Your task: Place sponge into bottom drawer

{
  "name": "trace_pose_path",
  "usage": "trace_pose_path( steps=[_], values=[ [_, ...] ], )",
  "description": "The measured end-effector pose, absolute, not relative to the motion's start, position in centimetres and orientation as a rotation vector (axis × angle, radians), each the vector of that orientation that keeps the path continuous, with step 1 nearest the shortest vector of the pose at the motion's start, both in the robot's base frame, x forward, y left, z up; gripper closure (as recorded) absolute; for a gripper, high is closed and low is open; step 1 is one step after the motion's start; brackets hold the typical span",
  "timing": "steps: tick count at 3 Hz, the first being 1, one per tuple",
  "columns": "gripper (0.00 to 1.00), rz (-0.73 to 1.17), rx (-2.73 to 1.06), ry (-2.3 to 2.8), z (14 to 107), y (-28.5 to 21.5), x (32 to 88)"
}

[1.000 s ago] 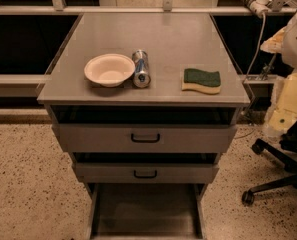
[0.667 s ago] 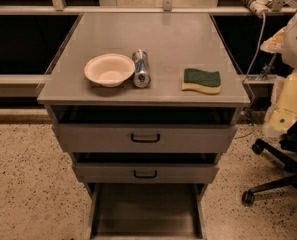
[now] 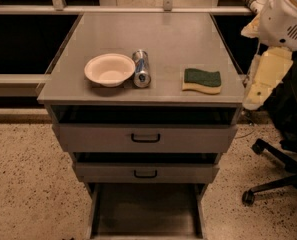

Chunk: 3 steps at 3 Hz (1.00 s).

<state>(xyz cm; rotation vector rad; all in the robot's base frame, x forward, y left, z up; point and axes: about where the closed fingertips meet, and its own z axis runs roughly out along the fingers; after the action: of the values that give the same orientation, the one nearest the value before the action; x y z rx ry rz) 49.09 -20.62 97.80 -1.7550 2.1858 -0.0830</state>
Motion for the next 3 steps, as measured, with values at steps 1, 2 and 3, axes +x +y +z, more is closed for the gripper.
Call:
trace_pose_path(
  steps=[1,2,3],
  values=[
    [0.00,-0.069,-1.749,2.172,98.5,-19.8,53.6],
    [0.00,-0.082,-1.732,2.147,99.4,-19.6,54.3],
    [0.00,-0.129,-1.601,2.217,99.0,-21.6,55.8]
  ],
)
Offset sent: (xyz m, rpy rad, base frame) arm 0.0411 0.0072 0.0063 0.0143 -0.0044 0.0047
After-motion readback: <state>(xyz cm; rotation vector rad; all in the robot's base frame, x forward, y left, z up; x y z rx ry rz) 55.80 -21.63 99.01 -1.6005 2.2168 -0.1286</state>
